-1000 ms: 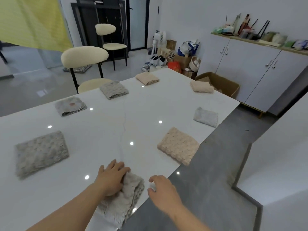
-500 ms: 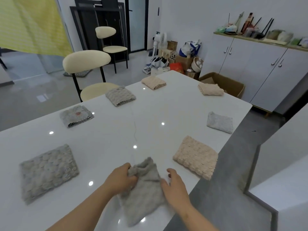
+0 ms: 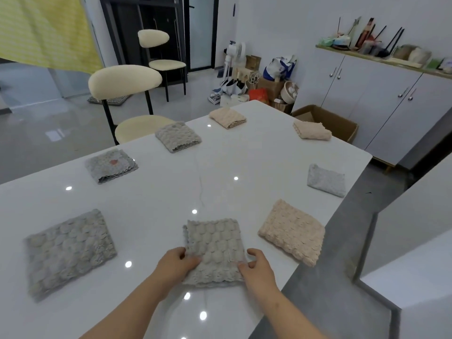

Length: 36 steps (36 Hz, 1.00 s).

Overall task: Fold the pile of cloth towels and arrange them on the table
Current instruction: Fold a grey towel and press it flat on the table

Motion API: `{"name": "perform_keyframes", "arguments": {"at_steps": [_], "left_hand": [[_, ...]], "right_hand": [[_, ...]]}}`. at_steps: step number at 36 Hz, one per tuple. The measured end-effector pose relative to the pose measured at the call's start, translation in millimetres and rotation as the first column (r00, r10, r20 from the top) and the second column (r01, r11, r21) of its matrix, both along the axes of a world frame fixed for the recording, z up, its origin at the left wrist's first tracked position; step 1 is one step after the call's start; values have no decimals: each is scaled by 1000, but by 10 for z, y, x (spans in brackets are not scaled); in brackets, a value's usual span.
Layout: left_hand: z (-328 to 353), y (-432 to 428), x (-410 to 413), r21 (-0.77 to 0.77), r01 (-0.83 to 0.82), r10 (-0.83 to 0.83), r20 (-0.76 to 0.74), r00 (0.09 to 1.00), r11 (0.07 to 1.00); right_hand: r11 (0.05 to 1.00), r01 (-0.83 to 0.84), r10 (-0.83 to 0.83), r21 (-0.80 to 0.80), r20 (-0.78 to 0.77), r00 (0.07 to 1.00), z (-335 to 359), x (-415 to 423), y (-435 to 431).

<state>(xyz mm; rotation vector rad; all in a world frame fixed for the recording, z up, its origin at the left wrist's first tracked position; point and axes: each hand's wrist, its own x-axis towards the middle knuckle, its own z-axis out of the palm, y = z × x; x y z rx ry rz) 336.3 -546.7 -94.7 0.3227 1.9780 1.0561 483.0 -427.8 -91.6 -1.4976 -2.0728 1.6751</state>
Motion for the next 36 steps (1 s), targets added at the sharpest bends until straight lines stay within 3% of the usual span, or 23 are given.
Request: {"name": "perform_keyframes", "arguments": {"at_steps": [3, 9, 13, 16, 22, 24, 26, 28, 32, 36], "left_hand": [[-18, 43, 29, -76, 56, -60, -57, 997, 996], [45, 112, 0, 50, -126, 116, 169, 979, 991], [-17, 91, 24, 20, -147, 147, 9, 989, 989], [-55, 69, 24, 21, -181, 181, 37, 983, 983], [117, 12, -20, -16, -16, 20, 222, 975, 1000], [142, 29, -32, -20, -95, 96, 134, 986, 995], [124, 61, -46, -11, -154, 152, -96, 984, 988], [112, 109, -52, 5, -72, 71, -256, 964, 997], [88, 176, -45, -14, 91, -92, -178, 980, 996], [5, 106, -78, -34, 24, -29, -156, 987, 999]], "right_hand": [[998, 47, -47, 37, -3, 999, -36, 23, 52], [999, 36, -36, -20, -34, 999, -22, -5, 35], [997, -69, 67, 24, 70, 995, 16, -9, 12], [996, -81, 76, 41, 113, 991, 11, -1, 40], [996, 73, -71, 48, -33, 997, -8, -5, 131], [990, 138, -136, 32, -72, 988, -6, -5, 149], [981, 192, -190, 13, -96, 977, 0, -10, 160], [977, 214, -214, -16, -103, 971, 5, -18, 163], [992, 107, -109, -61, -42, 993, 15, -39, 170], [998, 43, -44, -43, -18, 999, 0, -32, 188]]}}
